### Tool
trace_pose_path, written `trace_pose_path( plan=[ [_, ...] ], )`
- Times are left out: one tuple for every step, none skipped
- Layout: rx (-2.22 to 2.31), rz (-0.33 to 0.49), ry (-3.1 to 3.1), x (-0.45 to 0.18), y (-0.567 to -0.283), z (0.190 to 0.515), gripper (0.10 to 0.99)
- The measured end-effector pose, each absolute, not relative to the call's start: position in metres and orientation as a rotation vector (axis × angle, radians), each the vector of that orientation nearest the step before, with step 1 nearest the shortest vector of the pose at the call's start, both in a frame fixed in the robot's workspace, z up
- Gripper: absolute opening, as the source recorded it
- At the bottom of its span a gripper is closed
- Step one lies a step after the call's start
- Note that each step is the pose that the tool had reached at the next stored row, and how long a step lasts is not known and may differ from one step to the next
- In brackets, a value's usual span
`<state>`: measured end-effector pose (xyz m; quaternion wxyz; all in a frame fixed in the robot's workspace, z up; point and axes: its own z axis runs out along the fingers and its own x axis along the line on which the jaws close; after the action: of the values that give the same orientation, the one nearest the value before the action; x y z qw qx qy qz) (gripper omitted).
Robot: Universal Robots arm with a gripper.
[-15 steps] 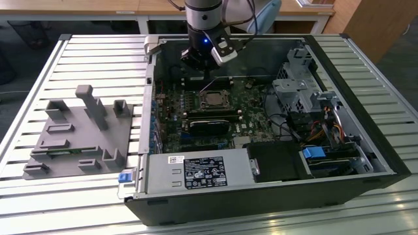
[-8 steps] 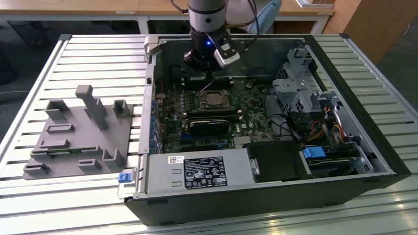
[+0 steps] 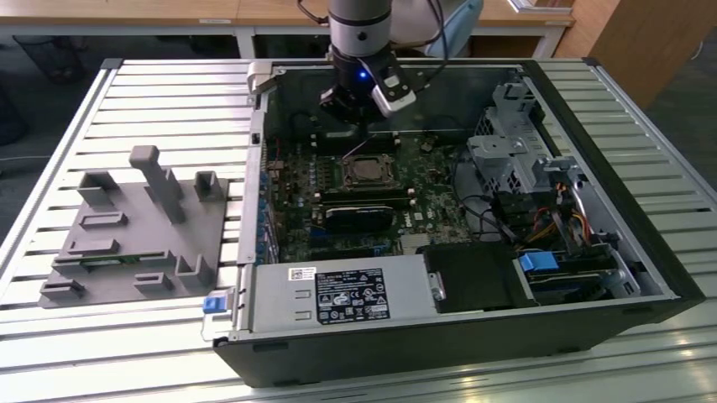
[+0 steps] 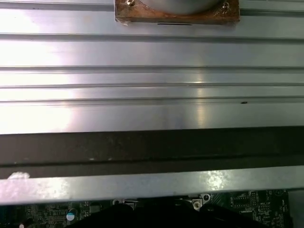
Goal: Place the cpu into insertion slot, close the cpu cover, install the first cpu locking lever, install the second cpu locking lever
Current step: 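Install the first cpu locking lever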
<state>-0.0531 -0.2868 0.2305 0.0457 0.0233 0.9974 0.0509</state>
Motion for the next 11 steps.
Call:
trace_pose_path(
  plan=[
    [0.071, 0.155, 3.045, -0.0523, -0.2867, 0.2302, 0.106],
    [0.071, 0.155, 3.045, -0.0516, -0.2867, 0.2297, 0.106],
    [0.071, 0.155, 3.045, -0.0509, -0.2867, 0.2292, 0.106],
    [0.071, 0.155, 3.045, -0.05, -0.2867, 0.2286, 0.106],
    [0.071, 0.155, 3.045, -0.049, -0.2867, 0.2279, 0.106],
    [0.071, 0.155, 3.045, -0.0479, -0.2867, 0.2272, 0.106],
    [0.071, 0.155, 3.045, -0.0469, -0.2867, 0.2264, 0.106],
    [0.071, 0.155, 3.045, -0.046, -0.2867, 0.2255, 0.106],
    [0.071, 0.155, 3.045, -0.0449, -0.2867, 0.2246, 0.106],
    [0.071, 0.155, 3.045, -0.0437, -0.2867, 0.2237, 0.106],
    [0.071, 0.155, 3.045, -0.0424, -0.2867, 0.2229, 0.106]
  ],
)
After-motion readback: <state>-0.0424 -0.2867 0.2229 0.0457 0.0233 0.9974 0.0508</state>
